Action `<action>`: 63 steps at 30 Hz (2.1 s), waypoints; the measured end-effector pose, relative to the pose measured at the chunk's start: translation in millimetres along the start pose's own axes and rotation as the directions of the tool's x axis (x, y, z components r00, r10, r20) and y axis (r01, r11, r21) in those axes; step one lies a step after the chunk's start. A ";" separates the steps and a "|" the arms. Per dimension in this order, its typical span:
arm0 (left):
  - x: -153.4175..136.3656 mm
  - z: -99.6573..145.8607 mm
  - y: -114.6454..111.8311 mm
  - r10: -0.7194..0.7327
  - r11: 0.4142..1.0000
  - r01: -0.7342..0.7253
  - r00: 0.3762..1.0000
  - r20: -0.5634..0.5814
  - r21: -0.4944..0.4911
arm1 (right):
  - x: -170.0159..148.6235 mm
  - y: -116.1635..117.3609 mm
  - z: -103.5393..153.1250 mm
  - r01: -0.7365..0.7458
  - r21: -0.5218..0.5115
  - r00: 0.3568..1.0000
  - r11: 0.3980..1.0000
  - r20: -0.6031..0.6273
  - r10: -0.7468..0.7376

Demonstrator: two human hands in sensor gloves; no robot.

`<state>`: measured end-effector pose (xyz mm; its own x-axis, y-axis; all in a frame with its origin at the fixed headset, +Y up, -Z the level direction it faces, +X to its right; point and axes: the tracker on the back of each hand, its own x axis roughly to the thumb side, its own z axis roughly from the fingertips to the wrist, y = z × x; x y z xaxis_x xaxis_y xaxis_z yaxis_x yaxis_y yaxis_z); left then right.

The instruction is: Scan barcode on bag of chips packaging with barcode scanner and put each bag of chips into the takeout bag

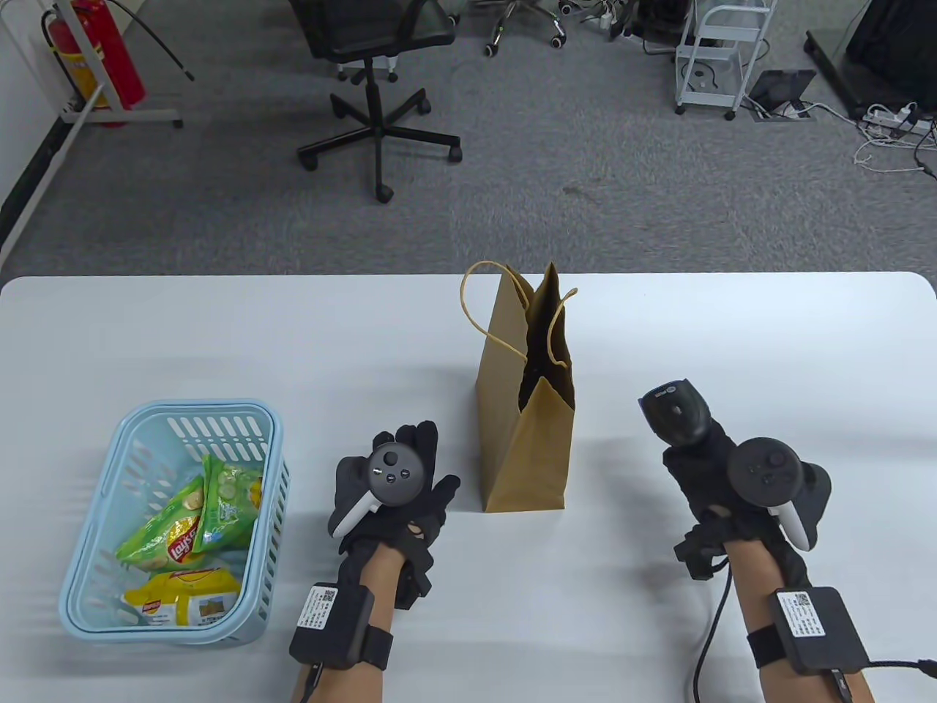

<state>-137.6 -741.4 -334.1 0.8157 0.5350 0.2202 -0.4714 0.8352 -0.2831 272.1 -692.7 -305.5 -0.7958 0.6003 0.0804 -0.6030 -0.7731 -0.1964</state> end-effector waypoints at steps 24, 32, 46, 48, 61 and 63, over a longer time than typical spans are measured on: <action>84.2 16.3 71.2 -0.163 0.967 0.169 0.985 -0.050 0.190 | 12.0 36.7 17.0 -0.206 0.102 0.970 0.973 0.151 0.190; 80.9 69.4 182.9 -0.196 0.936 0.266 0.938 -0.288 0.230 | 5.6 32.2 14.7 -0.197 0.099 0.975 0.975 0.128 0.184; -89.1 94.7 202.4 -0.103 0.990 0.141 0.760 -0.641 0.008 | -5.4 31.2 10.4 -0.187 0.124 0.980 0.974 0.086 0.178; -102.8 89.6 195.0 -0.105 0.992 0.121 0.751 -0.652 -0.020 | -7.8 32.2 9.6 -0.192 0.130 0.980 0.973 0.080 0.183; -166.1 64.8 150.5 -0.168 0.956 -0.092 0.607 -0.776 -0.279 | -13.4 41.0 6.8 -0.213 0.203 0.976 0.956 0.080 0.201; -169.2 62.7 144.6 -0.204 0.948 -0.079 0.597 -0.776 -0.309 | -12.9 41.1 6.6 -0.212 0.210 0.977 0.955 0.081 0.199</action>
<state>-364.8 -703.2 -353.8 0.8430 0.0505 -0.5355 -0.4073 0.7103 -0.5742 257.2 -733.6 -308.2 -0.9016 0.4160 0.1182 -0.4189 -0.9080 0.0006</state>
